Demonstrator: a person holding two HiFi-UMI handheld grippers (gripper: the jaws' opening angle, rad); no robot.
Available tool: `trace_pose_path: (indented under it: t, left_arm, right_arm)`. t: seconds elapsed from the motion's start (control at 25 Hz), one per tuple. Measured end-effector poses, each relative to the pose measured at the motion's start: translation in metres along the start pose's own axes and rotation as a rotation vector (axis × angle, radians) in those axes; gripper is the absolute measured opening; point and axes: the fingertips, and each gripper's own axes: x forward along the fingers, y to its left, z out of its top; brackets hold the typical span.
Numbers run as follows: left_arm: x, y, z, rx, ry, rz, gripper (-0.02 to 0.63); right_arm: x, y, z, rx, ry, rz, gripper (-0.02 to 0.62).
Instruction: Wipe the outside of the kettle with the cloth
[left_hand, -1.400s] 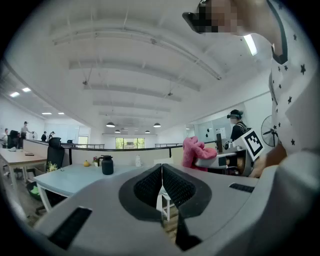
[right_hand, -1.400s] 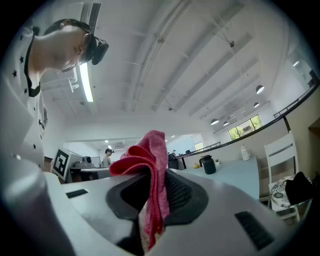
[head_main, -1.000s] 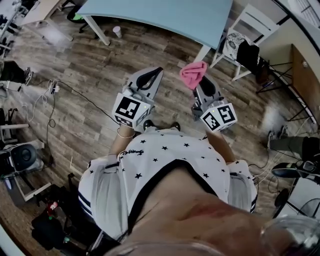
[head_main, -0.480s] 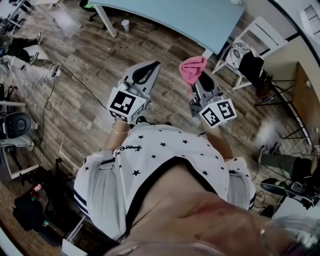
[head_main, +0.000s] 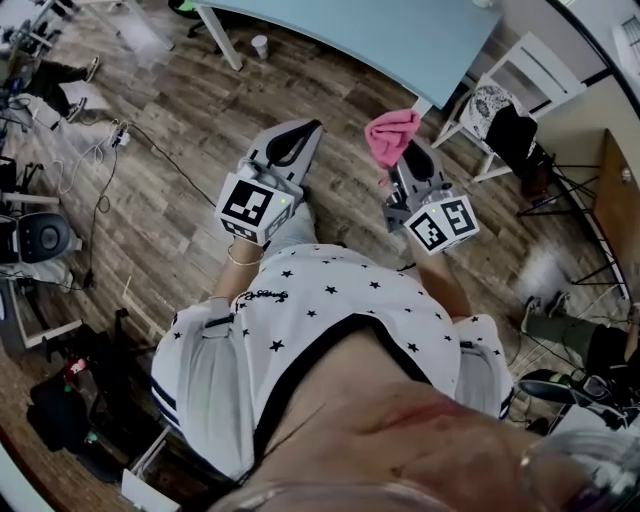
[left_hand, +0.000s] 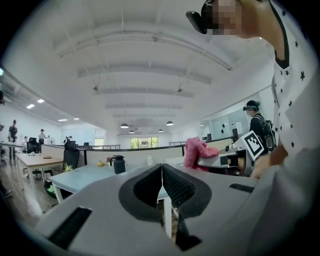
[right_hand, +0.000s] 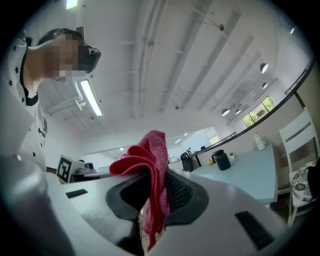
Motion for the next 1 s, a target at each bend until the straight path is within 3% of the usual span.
trace_pose_path:
  t: [0.36, 1.0]
  left_arm:
    - [0.047, 0.042, 0.009, 0.019, -0.050, -0.063, 0.029]
    - [0.089, 0.225, 0.006, 0.012, -0.060, -0.021, 0.029]
  right_arm:
    - [0.046, -0.030, 0.011, -0.038, -0.014, -0.037, 0.069]
    - [0.233, -0.062, -0.009, -0.009, 0.031, -0.013, 0.071]
